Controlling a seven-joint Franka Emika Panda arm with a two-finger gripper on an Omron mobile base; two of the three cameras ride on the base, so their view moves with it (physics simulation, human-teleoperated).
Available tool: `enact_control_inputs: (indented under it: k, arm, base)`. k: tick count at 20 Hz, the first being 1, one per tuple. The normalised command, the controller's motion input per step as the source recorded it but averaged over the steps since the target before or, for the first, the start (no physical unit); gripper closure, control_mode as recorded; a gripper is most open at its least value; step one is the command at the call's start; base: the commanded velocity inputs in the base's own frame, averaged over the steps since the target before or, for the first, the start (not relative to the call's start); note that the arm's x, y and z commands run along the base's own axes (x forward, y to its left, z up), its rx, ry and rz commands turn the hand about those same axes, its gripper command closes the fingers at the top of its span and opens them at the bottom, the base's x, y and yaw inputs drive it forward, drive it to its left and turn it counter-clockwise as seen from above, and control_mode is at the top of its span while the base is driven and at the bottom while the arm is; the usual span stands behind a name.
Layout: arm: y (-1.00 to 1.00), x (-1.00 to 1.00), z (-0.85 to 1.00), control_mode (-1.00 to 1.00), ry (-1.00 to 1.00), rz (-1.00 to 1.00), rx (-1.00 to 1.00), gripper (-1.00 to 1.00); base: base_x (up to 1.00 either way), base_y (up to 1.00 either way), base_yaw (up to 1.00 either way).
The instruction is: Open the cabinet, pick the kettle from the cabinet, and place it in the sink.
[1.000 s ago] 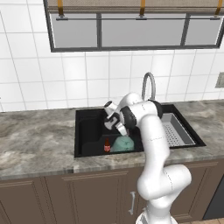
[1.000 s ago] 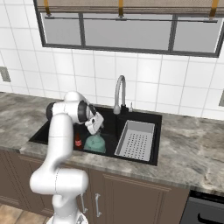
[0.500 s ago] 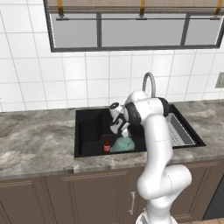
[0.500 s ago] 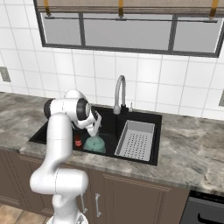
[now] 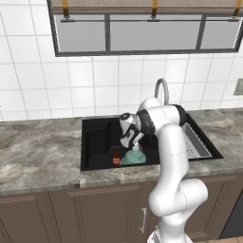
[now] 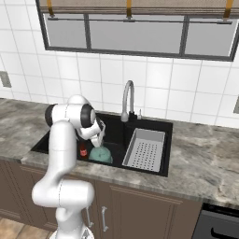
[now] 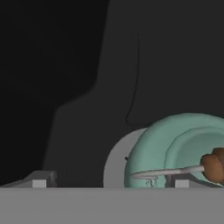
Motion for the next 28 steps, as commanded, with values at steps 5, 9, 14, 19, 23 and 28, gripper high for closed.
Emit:
enact_control_inputs:
  k: [5, 9, 14, 19, 23, 28]
  arm:
    - [0.24, -0.02, 0.0, -1.0, 0.0, 0.02, 0.0, -1.0]
    - [0.21, 0.0, 0.0, -1.0, 0.0, 0.14, 0.0, -1.0]
    - [0.18, 0.0, -0.02, -1.0, 0.02, 0.27, 0.0, -1.0]
    - [0.14, 0.0, -0.01, -1.0, 0.01, 0.3, 0.0, -1.0]
    - [0.06, -0.02, 0.0, -1.0, 0.01, 0.35, 0.0, -1.0]
    - [0.11, -0.05, 0.0, -1.0, 0.06, 0.35, 0.0, -1.0]
  base:
    - [0.0, 0.0, 0.0]
    - [0.0, 0.0, 0.0]
    - [0.0, 0.0, 0.0]
    - [0.0, 0.0, 0.0]
    - [0.0, 0.0, 0.0]
    - [0.0, 0.0, 0.0]
